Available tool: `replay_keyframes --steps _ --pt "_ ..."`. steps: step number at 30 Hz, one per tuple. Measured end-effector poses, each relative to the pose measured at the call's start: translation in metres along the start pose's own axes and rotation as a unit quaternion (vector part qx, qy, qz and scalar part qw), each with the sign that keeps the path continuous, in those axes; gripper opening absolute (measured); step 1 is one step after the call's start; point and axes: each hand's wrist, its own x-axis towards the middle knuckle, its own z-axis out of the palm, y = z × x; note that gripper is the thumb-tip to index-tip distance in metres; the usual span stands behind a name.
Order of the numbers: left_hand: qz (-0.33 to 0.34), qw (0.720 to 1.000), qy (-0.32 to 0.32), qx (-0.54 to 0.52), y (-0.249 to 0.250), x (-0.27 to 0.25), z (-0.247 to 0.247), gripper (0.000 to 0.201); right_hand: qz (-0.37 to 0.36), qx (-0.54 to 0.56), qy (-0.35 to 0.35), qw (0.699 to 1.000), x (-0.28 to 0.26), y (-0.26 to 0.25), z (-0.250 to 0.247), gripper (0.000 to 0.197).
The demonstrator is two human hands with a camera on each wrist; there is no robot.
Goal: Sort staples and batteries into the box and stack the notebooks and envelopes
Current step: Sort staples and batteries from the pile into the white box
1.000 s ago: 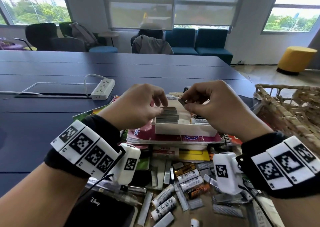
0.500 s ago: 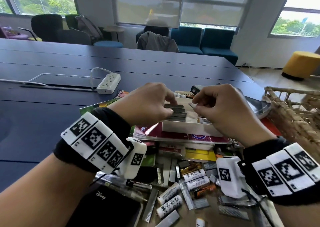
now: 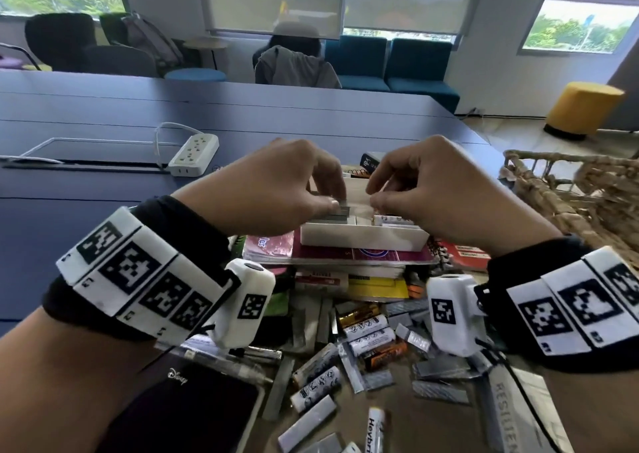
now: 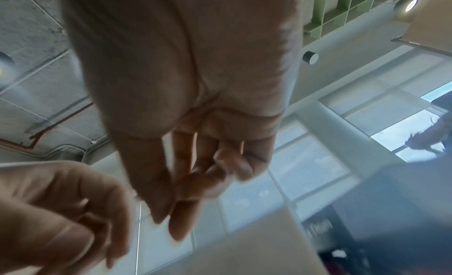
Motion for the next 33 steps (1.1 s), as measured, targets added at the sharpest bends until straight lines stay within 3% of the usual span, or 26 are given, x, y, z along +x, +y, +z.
replay_keyframes --steps 5,11,17,23,28,33 --pt "0.026 0.995 -0.087 -0.033 0.02 -0.008 0.001 0.006 -0.003 -0.039 -0.187 0.982 -0.015 -0.014 -0.018 0.012" --pt "0.016 0.98 -0.197 -0.029 0.026 -0.011 0.014 0.009 0.061 -0.056 -0.316 0.945 -0.029 -0.005 -0.014 0.006" --pt "0.008 0.973 -0.231 -0.029 0.025 -0.009 0.023 0.007 0.078 -0.171 -0.311 0.932 -0.035 0.01 -0.007 0.013" --pt "0.004 0.972 -0.236 -0.016 0.027 -0.009 0.025 0.007 0.064 -0.219 -0.328 0.917 -0.038 0.012 0.004 0.023" --pt "-0.002 0.969 -0.244 -0.024 0.027 -0.009 0.026 0.007 0.063 -0.206 -0.333 0.918 -0.037 0.013 0.003 0.017" --pt "0.007 0.97 -0.24 -0.017 0.026 -0.007 0.028 0.006 0.054 -0.133 -0.315 0.938 -0.032 0.006 -0.015 0.011"
